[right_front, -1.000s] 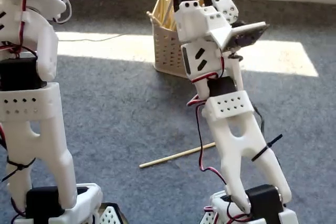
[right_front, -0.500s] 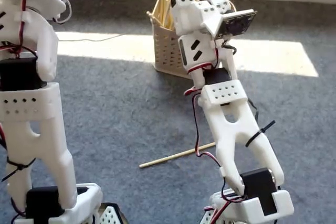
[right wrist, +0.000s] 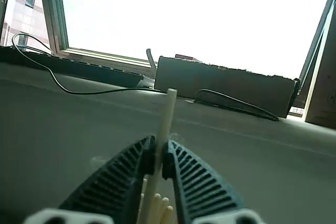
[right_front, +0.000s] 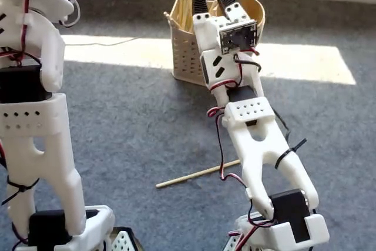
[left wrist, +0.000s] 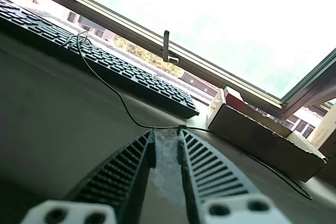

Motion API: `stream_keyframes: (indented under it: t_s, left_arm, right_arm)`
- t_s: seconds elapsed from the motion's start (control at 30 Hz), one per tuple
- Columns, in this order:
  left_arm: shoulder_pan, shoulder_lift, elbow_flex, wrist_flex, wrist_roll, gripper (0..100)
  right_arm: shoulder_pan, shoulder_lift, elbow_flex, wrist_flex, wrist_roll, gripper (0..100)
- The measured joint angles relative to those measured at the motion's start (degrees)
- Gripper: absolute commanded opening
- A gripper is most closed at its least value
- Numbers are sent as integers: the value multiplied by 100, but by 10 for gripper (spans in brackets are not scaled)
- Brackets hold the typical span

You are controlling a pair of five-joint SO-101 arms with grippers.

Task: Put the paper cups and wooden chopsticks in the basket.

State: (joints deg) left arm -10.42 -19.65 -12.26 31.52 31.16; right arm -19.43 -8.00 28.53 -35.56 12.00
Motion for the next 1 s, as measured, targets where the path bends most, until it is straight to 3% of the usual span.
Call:
stream_keyframes:
  t_s: [0.27,0.47,0.73,1.0]
  left_arm:
    - [0,0,0,0,0,88]
    - [0,0,0,0,0,88]
    - [0,0,0,0,0,88]
    - [0,0,0,0,0,88]
  right_arm:
    - [-9,-62,571,0,18,13]
    - [-9,-862,1064,9,18,157]
    - [-264,-1618,1451,9,18,158]
    - [-264,-2646,1600,308,18,4]
